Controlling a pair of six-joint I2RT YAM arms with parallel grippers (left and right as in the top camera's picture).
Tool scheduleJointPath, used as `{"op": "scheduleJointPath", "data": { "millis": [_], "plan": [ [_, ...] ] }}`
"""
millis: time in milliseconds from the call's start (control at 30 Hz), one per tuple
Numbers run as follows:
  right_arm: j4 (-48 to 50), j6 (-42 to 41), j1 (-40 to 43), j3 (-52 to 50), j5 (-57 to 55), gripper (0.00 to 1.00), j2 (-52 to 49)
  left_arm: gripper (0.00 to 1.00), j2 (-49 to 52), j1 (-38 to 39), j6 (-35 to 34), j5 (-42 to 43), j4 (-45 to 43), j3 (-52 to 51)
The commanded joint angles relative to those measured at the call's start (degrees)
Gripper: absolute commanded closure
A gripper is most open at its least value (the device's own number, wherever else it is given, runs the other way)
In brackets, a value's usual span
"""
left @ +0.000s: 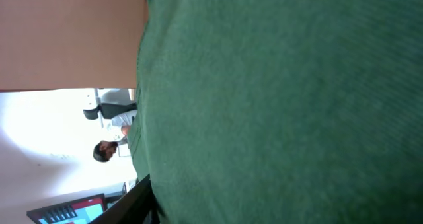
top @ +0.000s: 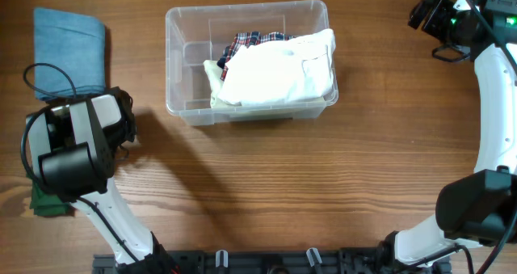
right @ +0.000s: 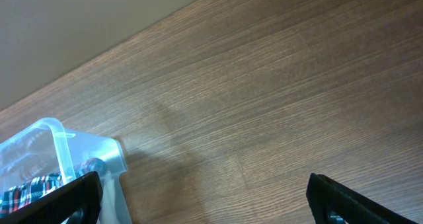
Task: Pack container
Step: 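Grasp the green garment with the left gripper, then lift the green garment and carry it right over the bin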
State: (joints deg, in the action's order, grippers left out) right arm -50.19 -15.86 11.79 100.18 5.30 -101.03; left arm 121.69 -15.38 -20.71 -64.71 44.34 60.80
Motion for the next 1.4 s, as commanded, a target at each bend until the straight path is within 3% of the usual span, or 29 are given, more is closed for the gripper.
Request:
{"op": "scheduleJointPath", "data": {
  "millis": [0,33,100,367,600,867,1100,1367],
  "plan": [
    [0.02,-0.83,-0.04,-0.24,-0.42,0.0,-0.76,0.7,2.4,-0.5,-0.94,8.72,-0.96,-1.31],
    [0.02,-0.83,-0.04,-0.24,-0.42,0.0,-0.76,0.83,2.4,-0.44,-0.96,8.72,-0.94,-1.27],
    [0.02,-0.81,-0.04,-0.24,-0.42,0.0,-0.76,0.96,2.38,-0.2,-0.94,8.72,-0.85,-1.18],
    [0.02,-0.83,-0.04,-0.24,-0.42,0.0,-0.76,0.96,2.38,3.45,-0.94,8.72,-0.33,0.11],
    [0.02,-0.83,-0.04,-0.24,-0.42,0.0,-0.76,0.96,1.09,7.32,-1.01,8.92,6.32,8.9],
    [0.02,-0.83,-0.04,-0.24,-0.42,0.0,-0.76,0.96,-4.44,8.15,-0.98,20.96,19.02,26.16],
    [0.02,-0.85,-0.04,-0.24,-0.42,0.0,-0.76,0.96,-9.25,8.2,-0.96,23.06,23.69,27.63],
    [0.02,-0.83,-0.04,-0.24,-0.42,0.0,-0.76,0.96,-17.07,8.2,-0.68,33.94,25.81,27.63]
  ]
}}
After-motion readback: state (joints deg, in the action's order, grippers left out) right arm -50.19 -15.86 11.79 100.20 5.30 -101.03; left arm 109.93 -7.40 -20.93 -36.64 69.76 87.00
